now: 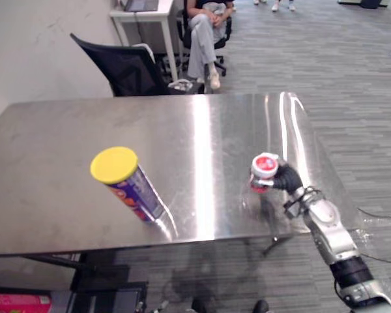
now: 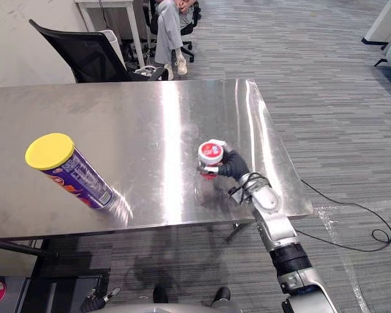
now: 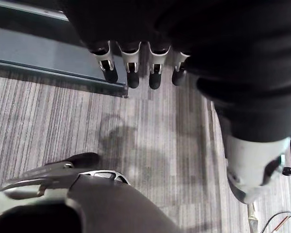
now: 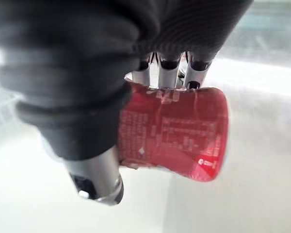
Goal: Put the gum and the chips on the shelf.
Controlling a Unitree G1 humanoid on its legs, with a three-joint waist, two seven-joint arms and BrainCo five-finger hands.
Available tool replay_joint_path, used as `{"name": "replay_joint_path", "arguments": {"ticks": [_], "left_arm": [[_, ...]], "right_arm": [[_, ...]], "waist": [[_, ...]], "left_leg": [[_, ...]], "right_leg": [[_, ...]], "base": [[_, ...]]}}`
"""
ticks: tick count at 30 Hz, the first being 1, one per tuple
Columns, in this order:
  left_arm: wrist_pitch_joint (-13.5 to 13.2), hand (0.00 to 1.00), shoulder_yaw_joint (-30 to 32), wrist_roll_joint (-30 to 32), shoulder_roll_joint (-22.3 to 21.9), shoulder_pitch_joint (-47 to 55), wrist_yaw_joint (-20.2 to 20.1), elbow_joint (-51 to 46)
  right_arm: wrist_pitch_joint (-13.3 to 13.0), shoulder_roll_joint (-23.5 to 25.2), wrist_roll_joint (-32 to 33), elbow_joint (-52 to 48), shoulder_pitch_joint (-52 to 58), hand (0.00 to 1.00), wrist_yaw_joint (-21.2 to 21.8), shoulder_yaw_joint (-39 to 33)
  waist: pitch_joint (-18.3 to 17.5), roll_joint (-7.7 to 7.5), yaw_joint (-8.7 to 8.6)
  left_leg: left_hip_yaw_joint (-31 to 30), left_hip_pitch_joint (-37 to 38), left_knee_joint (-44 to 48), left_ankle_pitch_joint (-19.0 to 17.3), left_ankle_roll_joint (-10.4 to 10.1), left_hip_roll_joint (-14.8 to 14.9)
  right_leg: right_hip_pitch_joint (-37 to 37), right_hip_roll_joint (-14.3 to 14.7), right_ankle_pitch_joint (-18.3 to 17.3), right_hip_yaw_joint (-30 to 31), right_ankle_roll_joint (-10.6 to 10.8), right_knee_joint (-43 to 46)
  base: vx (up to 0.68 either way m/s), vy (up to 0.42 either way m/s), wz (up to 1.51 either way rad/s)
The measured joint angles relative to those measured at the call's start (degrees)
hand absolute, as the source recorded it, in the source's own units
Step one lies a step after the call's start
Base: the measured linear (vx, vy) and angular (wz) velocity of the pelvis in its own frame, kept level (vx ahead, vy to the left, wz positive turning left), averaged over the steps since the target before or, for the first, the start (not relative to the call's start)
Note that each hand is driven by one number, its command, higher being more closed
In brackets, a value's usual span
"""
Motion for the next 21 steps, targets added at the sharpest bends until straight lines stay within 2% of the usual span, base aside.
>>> {"name": "replay_joint_path", "arguments": {"ticks": [3,12,21], "left_arm": [[0.00,0.00,0.61,0.00,-0.04,0.07,0.05,0.00],[-0.14,0.00,2.45,0.01,-0.41,0.08,0.29,0.00],[-0.16,0.00,4.20,0.01,-1.71,0.02,0.50,0.10]], "right_arm": [[0.33,-0.08,2.71,-4.83,1.22,1.00,-0.45,-4.34],[1.79,-0.60,7.14,-12.72,2.56,1.00,-1.37,-8.50],[2.61,-0.60,7.13,-15.38,4.72,1.00,-2.35,-10.76]], "waist": [[-0.01,-0.02,-0.12],[-0.19,-0.30,-1.50],[-0.89,-0.70,-1.71]], "left_leg": [[0.44,0.29,-0.02,-0.03,-0.03,0.07],[1.49,0.82,-0.26,-0.17,-0.18,0.34],[2.13,0.90,-0.28,-0.27,-0.31,0.51]], "right_leg": [[0.01,0.02,0.01,0.47,0.02,0.08],[-0.08,0.26,0.03,1.33,0.05,0.06],[-0.10,0.47,0.04,1.87,0.04,0.02]], "base": [[-0.02,0.006,-0.07],[0.00,0.000,-0.06],[0.00,-0.003,-0.03]]}}
